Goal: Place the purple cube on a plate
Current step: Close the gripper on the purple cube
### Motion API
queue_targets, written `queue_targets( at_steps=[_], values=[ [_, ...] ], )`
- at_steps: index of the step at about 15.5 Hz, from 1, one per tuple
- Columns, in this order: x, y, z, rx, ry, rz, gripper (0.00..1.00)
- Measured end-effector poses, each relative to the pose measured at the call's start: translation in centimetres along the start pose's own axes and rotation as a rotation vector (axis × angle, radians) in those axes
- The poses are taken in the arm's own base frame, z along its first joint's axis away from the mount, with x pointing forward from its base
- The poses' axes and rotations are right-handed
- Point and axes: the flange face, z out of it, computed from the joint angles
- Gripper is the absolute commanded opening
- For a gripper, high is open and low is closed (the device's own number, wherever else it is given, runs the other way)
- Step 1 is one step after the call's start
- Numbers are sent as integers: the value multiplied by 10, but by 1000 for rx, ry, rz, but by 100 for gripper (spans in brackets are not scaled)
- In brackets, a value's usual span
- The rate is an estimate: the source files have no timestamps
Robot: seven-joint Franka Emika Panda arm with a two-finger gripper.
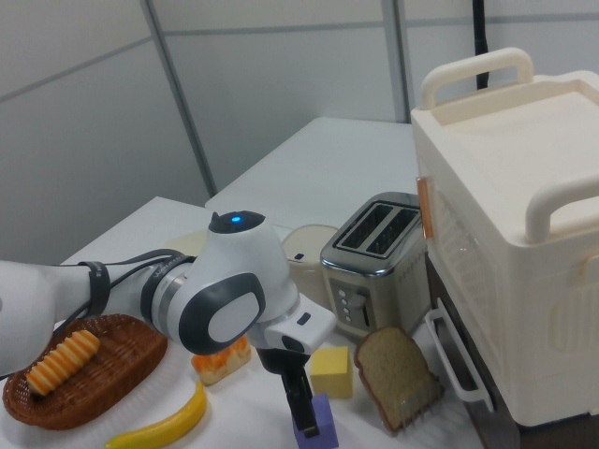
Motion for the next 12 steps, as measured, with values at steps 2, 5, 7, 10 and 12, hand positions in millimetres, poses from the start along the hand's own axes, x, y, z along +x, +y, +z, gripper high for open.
queue_targets(
  at_steps=[2,5,7,10,12],
  values=[
    [0,0,4,-3,-6,43,100],
    [0,-1,11,-9,-18,68,100],
    [0,-2,18,-19,-25,63,100],
    [0,-4,29,-47,-26,39,100],
    [0,-5,33,-52,-30,33,100]
  ],
)
